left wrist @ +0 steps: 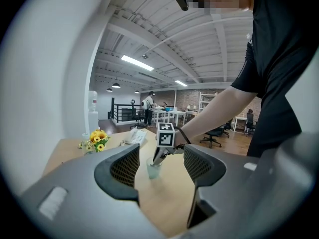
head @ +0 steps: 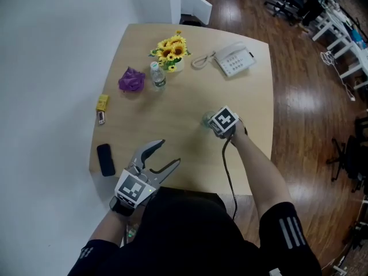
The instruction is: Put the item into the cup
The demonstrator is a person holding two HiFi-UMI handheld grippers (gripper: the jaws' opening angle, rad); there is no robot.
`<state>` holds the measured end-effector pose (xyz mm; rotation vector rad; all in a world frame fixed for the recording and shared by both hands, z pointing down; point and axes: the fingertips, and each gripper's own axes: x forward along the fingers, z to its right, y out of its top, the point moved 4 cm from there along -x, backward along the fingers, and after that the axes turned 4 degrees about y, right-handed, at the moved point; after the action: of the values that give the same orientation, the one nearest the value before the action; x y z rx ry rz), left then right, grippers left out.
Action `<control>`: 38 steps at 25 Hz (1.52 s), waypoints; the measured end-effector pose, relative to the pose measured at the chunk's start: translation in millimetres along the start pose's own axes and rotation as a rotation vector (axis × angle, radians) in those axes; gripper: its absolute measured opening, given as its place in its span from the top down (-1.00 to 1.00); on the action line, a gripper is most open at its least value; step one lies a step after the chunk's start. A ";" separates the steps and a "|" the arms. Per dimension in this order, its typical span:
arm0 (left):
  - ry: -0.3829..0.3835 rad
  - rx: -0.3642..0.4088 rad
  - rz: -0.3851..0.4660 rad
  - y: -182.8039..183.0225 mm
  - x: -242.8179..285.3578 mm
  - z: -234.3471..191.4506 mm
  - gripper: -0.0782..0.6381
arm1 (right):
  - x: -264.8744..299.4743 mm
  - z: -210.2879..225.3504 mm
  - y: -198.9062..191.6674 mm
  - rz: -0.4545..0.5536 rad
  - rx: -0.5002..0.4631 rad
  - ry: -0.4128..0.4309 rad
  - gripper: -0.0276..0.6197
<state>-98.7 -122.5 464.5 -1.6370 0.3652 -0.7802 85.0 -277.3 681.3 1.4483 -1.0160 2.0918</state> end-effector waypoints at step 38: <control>-0.139 0.112 0.054 13.8 -14.2 20.1 0.02 | -265.2 -198.3 -61.0 0.962 0.099 -0.081 0.89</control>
<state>-93.1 -101.7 446.2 -1.5594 0.2615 -0.6315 103.0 -67.8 418.3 1.1974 -1.9407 2.7344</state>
